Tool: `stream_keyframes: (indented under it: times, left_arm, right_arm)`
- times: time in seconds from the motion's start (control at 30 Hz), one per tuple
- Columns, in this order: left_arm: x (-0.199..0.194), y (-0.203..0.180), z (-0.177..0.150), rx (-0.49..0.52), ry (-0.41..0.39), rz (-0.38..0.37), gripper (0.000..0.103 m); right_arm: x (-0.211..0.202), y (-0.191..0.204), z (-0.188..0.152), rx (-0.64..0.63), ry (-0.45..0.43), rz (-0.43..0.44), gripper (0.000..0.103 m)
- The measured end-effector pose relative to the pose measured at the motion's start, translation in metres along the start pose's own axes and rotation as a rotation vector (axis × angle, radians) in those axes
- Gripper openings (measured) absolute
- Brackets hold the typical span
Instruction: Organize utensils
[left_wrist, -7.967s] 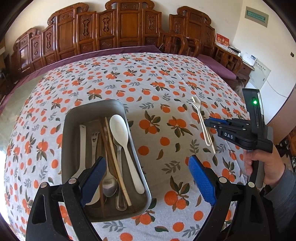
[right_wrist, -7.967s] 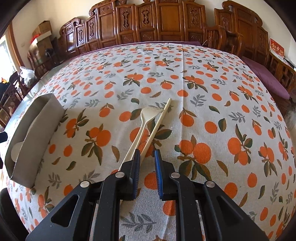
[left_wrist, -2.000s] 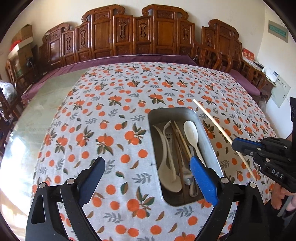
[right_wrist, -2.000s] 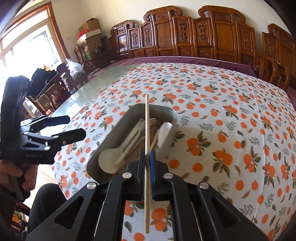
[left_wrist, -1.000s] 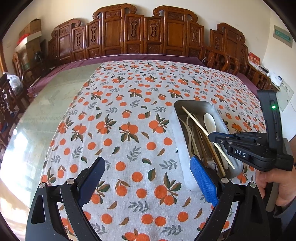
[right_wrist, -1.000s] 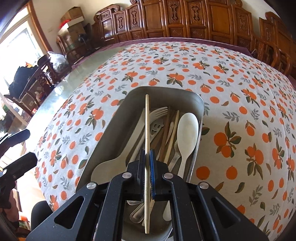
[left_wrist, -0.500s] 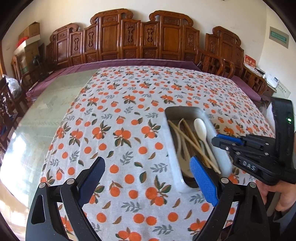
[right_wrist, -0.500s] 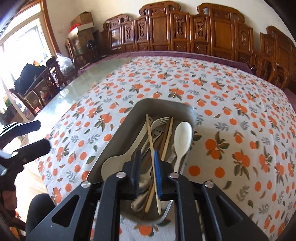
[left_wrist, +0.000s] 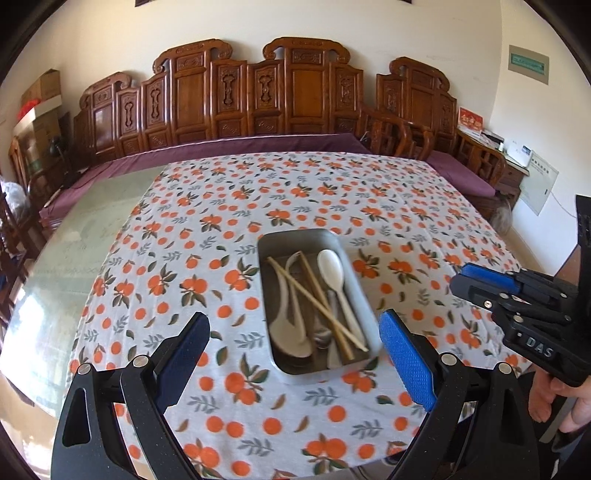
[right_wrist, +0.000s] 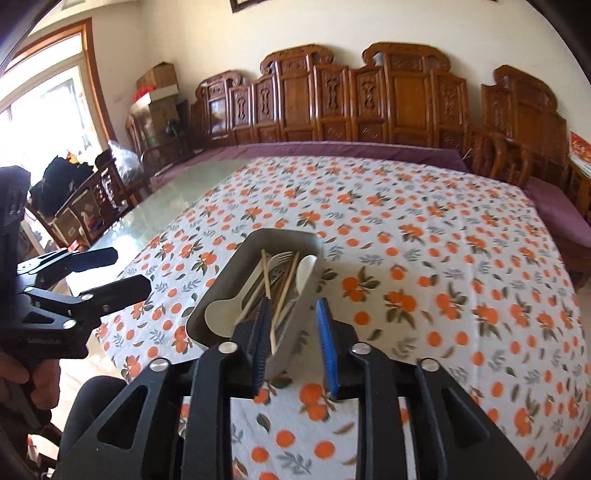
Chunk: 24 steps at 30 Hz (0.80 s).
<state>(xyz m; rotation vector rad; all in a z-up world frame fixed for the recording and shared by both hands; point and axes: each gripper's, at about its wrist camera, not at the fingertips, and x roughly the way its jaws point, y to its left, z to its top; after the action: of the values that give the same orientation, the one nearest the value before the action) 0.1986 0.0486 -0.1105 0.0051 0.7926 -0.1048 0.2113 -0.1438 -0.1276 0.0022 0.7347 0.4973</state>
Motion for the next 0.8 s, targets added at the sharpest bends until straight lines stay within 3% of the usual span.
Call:
stream_keyframes:
  times: [0.07,0.2,0.37,0.47,0.8]
  left_arm:
    - [-0.006,-0.007,-0.001,0.001,-0.008,-0.002,0.095]
    - [-0.018,-0.026,-0.005,0.012,-0.009,0.002,0.095]
    - [-0.032,-0.044,-0.013,0.015,-0.004,0.000,0.095]
    - [-0.039,-0.052,-0.018,0.019,-0.001,0.014,0.095]
    - [-0.078,-0.071,-0.024,0.015,-0.053,0.003,0.095]
  right_arm:
    - [-0.014,-0.004,-0.004,0.006,-0.018,-0.024,0.050]
    - [-0.039,-0.012,-0.013,0.024,-0.050,-0.060,0.063]
    - [-0.071,-0.019,-0.027,0.050,-0.089,-0.120,0.092]
    - [-0.086,-0.022,-0.036,0.062,-0.102,-0.137,0.100]
    - [-0.129,-0.028,-0.045,0.100,-0.154,-0.170,0.100]
